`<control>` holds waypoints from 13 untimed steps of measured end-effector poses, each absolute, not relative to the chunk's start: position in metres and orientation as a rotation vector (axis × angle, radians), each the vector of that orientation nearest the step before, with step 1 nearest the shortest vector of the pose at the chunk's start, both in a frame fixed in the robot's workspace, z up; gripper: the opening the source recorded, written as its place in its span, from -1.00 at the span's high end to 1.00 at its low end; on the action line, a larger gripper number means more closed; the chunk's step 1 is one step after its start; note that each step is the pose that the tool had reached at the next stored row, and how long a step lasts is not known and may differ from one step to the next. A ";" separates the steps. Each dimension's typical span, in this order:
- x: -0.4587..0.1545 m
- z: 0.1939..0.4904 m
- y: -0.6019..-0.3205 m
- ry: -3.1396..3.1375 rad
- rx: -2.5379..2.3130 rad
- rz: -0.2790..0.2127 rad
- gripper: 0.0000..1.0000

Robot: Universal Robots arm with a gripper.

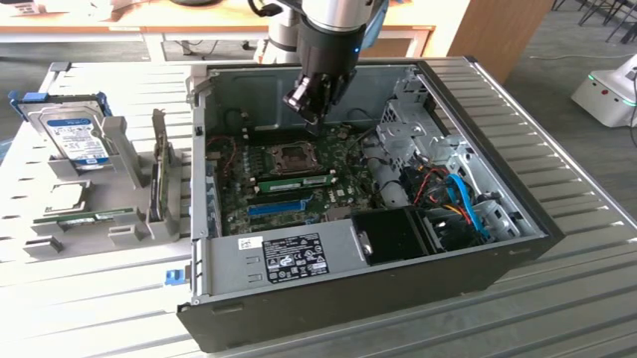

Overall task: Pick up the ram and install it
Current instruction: 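Press down the ram until it locks into place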

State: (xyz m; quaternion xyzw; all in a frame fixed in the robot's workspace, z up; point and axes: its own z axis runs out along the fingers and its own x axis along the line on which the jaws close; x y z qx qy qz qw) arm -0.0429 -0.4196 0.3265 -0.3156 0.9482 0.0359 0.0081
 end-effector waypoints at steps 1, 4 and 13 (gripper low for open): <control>-0.043 0.326 -0.420 2.969 -0.968 0.112 0.79; -0.043 0.326 -0.420 2.985 -0.914 0.112 0.79; -0.043 0.326 -0.420 3.027 -0.749 0.110 0.79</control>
